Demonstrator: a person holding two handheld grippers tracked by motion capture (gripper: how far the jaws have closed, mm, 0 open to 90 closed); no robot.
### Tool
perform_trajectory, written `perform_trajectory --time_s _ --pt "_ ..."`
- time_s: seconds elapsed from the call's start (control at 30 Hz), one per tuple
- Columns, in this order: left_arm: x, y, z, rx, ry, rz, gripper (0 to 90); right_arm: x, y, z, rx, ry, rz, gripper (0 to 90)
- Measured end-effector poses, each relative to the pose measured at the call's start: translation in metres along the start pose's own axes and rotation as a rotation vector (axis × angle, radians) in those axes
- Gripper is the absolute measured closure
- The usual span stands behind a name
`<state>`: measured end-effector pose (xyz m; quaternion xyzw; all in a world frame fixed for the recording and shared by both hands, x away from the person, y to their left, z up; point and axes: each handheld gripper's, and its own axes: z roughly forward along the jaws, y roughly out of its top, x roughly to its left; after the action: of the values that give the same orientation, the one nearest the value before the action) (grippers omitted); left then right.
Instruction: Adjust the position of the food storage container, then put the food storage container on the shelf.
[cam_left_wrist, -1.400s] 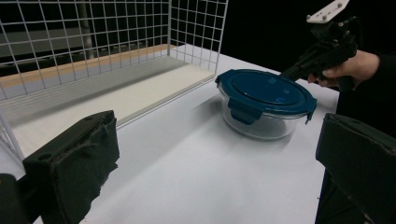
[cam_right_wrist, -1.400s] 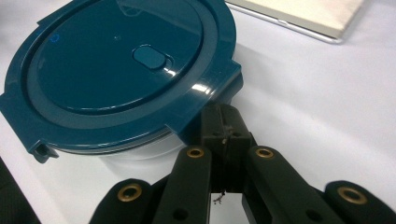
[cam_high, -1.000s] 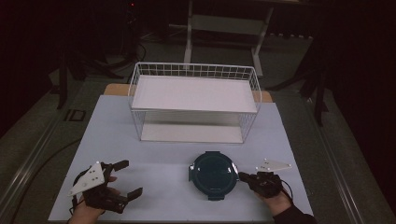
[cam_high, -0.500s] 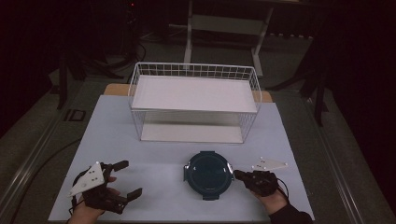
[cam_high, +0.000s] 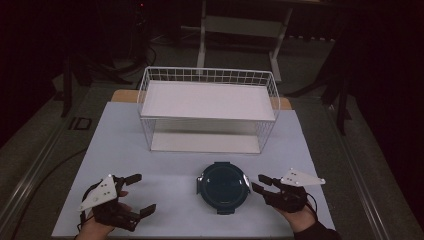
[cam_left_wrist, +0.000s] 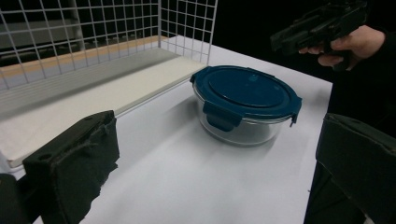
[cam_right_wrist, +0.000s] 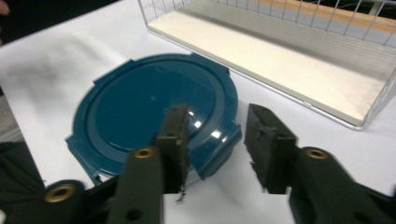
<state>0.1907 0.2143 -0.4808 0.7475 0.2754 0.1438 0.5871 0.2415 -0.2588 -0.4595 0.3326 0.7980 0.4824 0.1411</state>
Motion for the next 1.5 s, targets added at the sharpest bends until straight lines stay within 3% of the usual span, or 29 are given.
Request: perform_trajectory --time_s 0.1,0.23,0.33,0.43,0.53,0.7,0.8,0.87,1.0,1.1,1.2,1.23,1.5 --pt "-0.001 0.000 0.001 -0.005 -0.009 -0.014 0.0 0.001 0.001 -0.001 -0.017 0.009 0.007 44.6" --pt "-0.004 0.005 0.004 -0.013 -0.018 -0.032 0.0 0.001 0.002 -0.002 -0.043 0.035 0.017 19.2" --pt "-0.007 0.011 0.009 -0.014 -0.028 -0.052 0.0 0.002 0.004 -0.002 -0.054 0.036 0.009 11.8" --pt "-0.009 0.018 0.014 0.016 -0.011 -0.075 0.0 0.002 0.005 -0.004 -0.089 0.031 0.009 11.4" --pt "-0.011 0.025 0.018 0.030 -0.015 -0.106 0.0 0.004 0.008 -0.009 -0.127 -0.016 -0.001 13.9" --pt "-0.012 0.041 0.030 0.091 0.003 -0.103 0.0 0.005 0.013 -0.018 -0.168 -0.012 0.003 14.9" --pt "-0.012 0.049 0.040 0.115 -0.012 -0.117 0.0 0.007 0.016 -0.023 -0.199 -0.049 -0.013 15.9" --pt "-0.011 0.053 0.046 0.126 -0.032 -0.137 0.0 0.010 0.017 -0.025 -0.201 -0.066 -0.024 20.7" --pt "-0.010 0.056 0.052 0.134 -0.046 -0.140 0.0 0.012 0.018 -0.027 -0.190 -0.065 -0.038 20.3" --pt "-0.007 0.058 0.066 0.139 -0.081 -0.175 0.0 0.015 0.018 -0.030 -0.214 -0.069 -0.023 19.0" --pt "-0.004 0.058 0.077 0.165 -0.091 -0.196 0.0 0.015 0.018 -0.031 -0.207 -0.057 -0.022 18.9" --pt "-0.005 0.058 0.083 0.173 -0.081 -0.204 0.0 0.014 0.018 -0.029 -0.156 -0.019 0.015 18.8" --pt "-0.009 0.058 0.105 0.212 -0.083 -0.229 0.0 0.014 0.014 -0.028 -0.184 -0.047 0.011 13.8"
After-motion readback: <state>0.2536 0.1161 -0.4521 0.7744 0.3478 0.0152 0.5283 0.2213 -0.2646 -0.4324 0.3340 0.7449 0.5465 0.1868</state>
